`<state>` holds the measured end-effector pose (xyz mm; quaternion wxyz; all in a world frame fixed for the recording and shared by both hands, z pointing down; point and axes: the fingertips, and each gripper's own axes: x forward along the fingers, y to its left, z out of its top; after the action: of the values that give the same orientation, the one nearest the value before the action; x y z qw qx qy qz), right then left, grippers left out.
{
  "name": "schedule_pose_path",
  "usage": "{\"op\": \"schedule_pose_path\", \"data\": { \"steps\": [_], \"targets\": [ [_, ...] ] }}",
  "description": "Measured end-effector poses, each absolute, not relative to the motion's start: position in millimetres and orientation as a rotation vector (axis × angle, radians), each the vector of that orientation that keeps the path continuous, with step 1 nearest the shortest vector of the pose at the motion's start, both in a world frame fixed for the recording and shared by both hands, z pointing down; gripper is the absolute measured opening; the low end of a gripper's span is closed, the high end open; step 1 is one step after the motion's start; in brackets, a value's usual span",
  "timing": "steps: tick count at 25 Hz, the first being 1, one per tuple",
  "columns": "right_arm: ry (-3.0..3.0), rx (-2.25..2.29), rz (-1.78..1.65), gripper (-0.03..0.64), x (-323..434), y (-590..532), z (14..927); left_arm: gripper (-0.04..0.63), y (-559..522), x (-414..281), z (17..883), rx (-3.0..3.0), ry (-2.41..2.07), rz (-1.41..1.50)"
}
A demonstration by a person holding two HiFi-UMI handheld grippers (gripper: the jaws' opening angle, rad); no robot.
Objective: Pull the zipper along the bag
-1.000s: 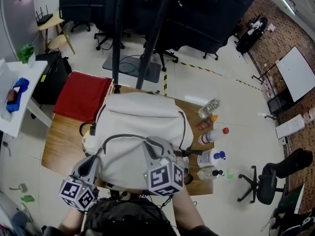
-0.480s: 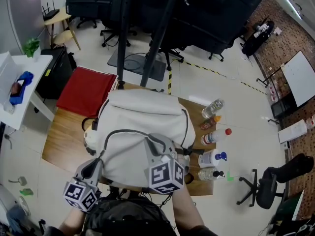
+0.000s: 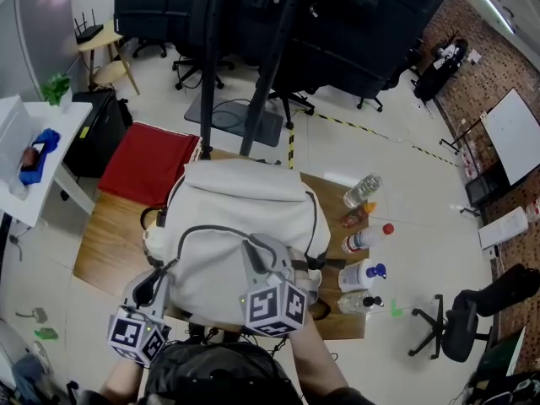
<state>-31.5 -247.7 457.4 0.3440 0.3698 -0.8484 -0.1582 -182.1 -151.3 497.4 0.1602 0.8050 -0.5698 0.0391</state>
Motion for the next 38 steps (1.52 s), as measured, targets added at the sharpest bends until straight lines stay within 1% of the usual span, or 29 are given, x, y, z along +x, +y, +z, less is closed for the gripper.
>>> {"op": "schedule_pose_path", "data": {
  "steps": [2,6,8,11,13,19,23,26,29,30,33,35,37,38],
  "targets": [
    [-2.196,0.969,-0.431,0.079,-32,-246,457,0.171,-153,-185,488,2.306,-1.667,0.091],
    [-2.2,0.996,-0.428,0.103,-30,-245,455,0.192,-165,-182,466,2.357,-1.696,0.041],
    [-2.206,1.004,-0.421,0.12,-30,-245,455,0.192,-173,-181,457,2.368,-1.708,0.029],
    [-2.22,1.006,-0.411,0.16,-31,-243,455,0.24,-183,-177,448,2.378,-1.718,0.036],
    [-2.226,1.013,-0.408,0.184,-32,-243,455,0.244,-187,-171,442,2.376,-1.703,0.058],
    [-2.226,1.055,-0.464,0.206,-28,-243,450,0.244,-201,-160,422,2.445,-1.687,-0.01],
    [-2.267,1.124,-0.496,0.206,-23,-242,435,0.244,-211,-149,408,2.489,-1.668,-0.038],
    [-2.312,1.189,-0.529,0.186,-22,-240,417,0.244,-217,-140,395,2.51,-1.628,-0.089],
    [-2.373,1.283,-0.562,0.054,-18,-237,399,0.231,-219,-128,384,2.558,-1.62,-0.1],
    [-2.388,1.31,-0.57,0.041,-16,-237,395,0.225,-219,-124,381,2.57,-1.606,-0.109],
    [-2.402,1.364,-0.611,0.038,-12,-237,384,0.214,-220,-111,377,2.583,-1.542,-0.153],
    [-2.411,1.406,-0.636,0.006,-7,-236,377,0.182,-219,-102,375,2.607,-1.537,-0.14],
    [-2.421,1.435,-0.649,0.006,-4,-235,373,0.147,-218,-93,374,2.638,-1.531,-0.116],
    [-2.425,1.443,-0.65,0.006,-3,-234,372,0.144,-217,-89,374,2.65,-1.522,-0.111]
  ]
}}
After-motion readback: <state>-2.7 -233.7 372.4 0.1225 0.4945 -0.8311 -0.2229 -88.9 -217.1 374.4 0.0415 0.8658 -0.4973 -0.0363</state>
